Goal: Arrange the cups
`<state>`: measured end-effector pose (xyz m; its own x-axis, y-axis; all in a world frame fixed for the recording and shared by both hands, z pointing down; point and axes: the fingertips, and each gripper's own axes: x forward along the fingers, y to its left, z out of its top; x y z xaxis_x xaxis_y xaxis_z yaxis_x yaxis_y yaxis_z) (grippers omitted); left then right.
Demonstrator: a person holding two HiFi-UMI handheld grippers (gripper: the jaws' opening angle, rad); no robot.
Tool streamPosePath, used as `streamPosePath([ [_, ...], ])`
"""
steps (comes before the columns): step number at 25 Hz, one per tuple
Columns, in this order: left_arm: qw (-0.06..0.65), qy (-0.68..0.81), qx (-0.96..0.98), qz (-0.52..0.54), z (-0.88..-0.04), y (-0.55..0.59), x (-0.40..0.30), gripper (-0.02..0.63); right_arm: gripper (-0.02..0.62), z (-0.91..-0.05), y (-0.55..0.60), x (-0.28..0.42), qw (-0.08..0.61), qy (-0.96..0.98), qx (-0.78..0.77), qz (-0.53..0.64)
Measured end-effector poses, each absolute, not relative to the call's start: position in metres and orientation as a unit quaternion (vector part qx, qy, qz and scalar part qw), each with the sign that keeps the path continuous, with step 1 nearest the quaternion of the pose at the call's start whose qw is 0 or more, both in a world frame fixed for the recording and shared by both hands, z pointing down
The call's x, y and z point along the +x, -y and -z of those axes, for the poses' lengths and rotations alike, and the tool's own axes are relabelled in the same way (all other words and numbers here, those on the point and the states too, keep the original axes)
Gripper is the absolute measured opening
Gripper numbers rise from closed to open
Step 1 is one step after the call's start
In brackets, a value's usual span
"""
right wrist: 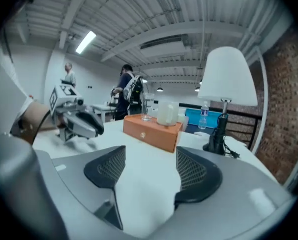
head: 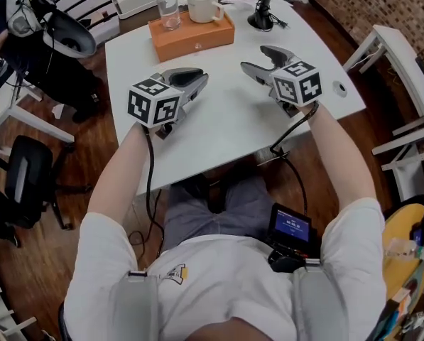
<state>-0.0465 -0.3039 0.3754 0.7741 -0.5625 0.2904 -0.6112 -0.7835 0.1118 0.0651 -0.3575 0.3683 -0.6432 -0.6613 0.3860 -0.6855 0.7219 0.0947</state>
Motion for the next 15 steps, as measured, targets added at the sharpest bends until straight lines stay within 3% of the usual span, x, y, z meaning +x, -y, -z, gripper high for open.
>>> streamPosePath([
  [3, 0.080, 0.302, 0.938, -0.153, -0.392, 0.282, -0.043, 0.048, 0.287, -0.394, 0.323, 0.085, 0.248, 0.892, 0.378, 0.017],
  [11, 0.105, 0.291, 0.941, -0.135, -0.396, 0.245, -0.041, 0.052, 0.239, -0.405, 0.274, 0.120, 0.218, 0.895, 0.387, -0.032],
  [15, 0.108, 0.301, 0.940, -0.122, -0.394, 0.239, -0.048, 0.052, 0.136, -0.417, 0.266, 0.122, 0.234, 0.892, 0.387, -0.020],
])
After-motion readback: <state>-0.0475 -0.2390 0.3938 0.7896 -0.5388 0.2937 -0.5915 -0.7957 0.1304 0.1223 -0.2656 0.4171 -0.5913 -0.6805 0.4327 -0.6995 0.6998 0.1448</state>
